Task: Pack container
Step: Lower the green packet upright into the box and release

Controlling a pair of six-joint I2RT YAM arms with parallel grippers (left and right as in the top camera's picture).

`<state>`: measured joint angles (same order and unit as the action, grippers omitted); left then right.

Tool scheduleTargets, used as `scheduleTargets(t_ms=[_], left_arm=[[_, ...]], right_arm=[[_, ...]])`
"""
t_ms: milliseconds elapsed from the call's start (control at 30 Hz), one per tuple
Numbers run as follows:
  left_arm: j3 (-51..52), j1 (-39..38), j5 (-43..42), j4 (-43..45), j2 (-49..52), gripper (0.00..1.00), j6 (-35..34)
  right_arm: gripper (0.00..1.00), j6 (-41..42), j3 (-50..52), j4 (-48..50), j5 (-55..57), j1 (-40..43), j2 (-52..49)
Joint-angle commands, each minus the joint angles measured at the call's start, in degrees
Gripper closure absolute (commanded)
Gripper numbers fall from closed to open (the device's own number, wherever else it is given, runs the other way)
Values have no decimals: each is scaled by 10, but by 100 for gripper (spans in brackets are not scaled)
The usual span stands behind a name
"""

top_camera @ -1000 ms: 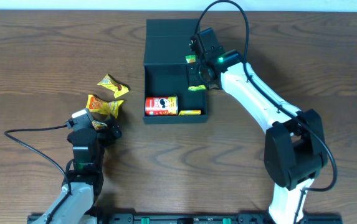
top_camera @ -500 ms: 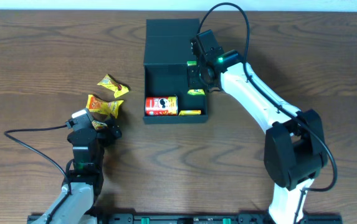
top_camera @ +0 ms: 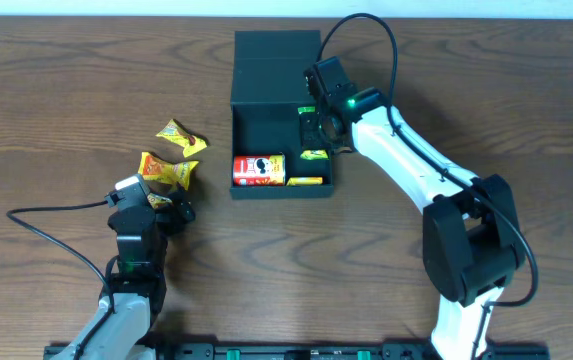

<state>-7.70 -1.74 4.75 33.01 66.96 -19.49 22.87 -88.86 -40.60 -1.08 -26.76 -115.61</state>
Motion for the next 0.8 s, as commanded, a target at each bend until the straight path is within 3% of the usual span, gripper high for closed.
scheduleTargets(t_ms=[0, 333, 367, 433, 500, 567, 667, 767], left_arm=[[-15, -3, 10, -1, -3, 2, 2], [-15, -3, 10, -1, -3, 2, 2], [-15, -3, 10, -1, -3, 2, 2], [-15, -3, 10, -1, -3, 2, 2], [-15, -3, 10, -1, -3, 2, 2], [-15, -3, 10, -1, -3, 2, 2], [-15, -3, 10, 0, -3, 2, 2], [-15, -3, 10, 1, -3, 3, 2]], right_arm=[[98, 12, 4, 16, 9, -7, 2], [99, 24, 4, 12, 14, -7, 2], [96, 24, 4, 11, 17, -7, 2], [75, 24, 4, 11, 17, -7, 2], [62, 24, 4, 11, 17, -7, 2], [63, 24, 4, 12, 18, -7, 2], [73, 24, 1, 18, 17, -7, 3], [73, -3, -33, -11, 17, -7, 32]])
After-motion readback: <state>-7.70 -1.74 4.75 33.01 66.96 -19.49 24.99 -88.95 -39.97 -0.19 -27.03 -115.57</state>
